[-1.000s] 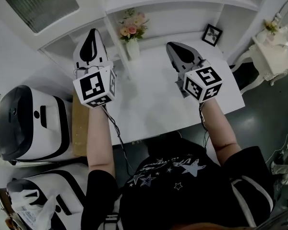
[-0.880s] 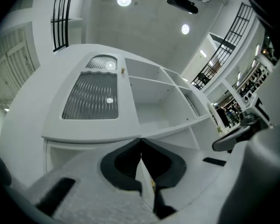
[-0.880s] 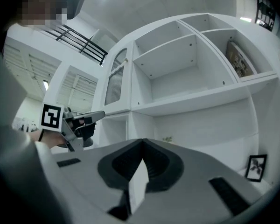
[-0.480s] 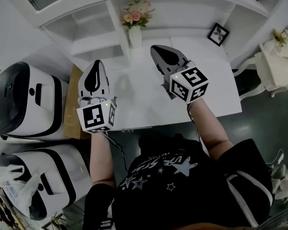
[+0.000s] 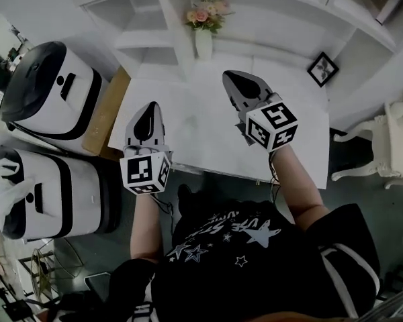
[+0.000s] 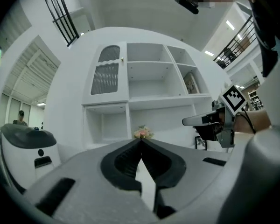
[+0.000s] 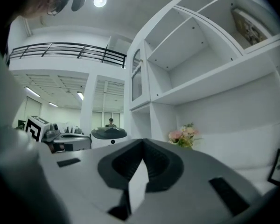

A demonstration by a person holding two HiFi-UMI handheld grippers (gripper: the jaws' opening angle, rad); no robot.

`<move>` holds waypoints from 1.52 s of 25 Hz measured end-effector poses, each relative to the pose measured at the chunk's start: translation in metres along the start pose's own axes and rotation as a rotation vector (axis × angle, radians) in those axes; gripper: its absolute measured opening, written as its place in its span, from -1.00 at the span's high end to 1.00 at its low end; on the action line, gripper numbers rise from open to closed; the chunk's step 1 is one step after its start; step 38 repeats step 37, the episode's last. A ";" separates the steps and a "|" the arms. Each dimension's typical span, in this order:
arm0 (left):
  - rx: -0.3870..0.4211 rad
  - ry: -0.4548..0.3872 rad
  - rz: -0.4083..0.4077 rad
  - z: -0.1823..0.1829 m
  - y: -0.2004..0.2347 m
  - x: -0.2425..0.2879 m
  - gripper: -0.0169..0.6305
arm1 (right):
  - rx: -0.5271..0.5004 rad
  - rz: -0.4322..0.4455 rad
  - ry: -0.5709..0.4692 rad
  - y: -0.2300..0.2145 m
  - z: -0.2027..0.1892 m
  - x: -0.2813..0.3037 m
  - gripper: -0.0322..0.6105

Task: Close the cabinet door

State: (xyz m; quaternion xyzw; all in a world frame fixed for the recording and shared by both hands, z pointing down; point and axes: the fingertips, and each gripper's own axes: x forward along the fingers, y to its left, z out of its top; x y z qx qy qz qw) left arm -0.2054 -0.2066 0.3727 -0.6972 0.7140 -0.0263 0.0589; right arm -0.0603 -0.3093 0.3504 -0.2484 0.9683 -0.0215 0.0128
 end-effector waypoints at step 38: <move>-0.156 0.129 0.435 -0.036 -0.148 -0.309 0.92 | -0.001 0.423 0.162 0.178 -0.070 -0.178 0.89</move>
